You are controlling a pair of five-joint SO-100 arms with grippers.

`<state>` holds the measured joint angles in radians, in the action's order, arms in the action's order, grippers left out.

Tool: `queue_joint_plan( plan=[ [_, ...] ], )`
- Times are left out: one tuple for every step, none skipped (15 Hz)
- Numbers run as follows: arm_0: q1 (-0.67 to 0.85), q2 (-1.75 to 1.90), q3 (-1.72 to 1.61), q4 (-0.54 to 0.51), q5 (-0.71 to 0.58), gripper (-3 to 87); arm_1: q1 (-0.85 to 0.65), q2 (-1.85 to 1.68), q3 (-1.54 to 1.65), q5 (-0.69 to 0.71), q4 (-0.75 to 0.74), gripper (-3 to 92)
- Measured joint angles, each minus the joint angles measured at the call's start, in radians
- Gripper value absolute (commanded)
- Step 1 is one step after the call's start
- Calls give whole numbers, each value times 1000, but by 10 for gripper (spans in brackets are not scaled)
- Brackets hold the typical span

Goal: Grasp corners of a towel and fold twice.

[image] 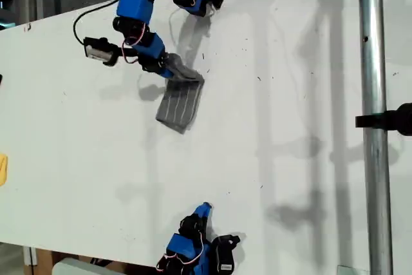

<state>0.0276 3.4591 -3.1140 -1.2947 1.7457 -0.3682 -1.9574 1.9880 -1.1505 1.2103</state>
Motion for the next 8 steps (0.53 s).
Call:
queue_joint_plan(
  plan=[
    [0, 0, 0, 0, 0, -26, -2, 140, -44, 0, -78, -2],
    [0, 0, 0, 0, 0, -24, -3, 272, -101, 0, -132, 0],
    [0, 0, 0, 0, 0, -24, -2, 388, -164, 0, -158, 57],
    [0, 0, 0, 0, 0, -23, -2, 482, -247, 0, -164, 204],
    [0, 0, 0, 0, 0, -21, -2, 517, -308, 3, -167, 294],
    [0, 0, 0, 0, -5, -21, -3, 523, -357, 6, -166, 383],
    [-2, 0, 0, 0, -9, -14, -17, 515, -396, 17, -167, 390],
    [-2, 0, 0, 0, -9, -1, -41, 485, -416, 31, -167, 382]
  ],
)
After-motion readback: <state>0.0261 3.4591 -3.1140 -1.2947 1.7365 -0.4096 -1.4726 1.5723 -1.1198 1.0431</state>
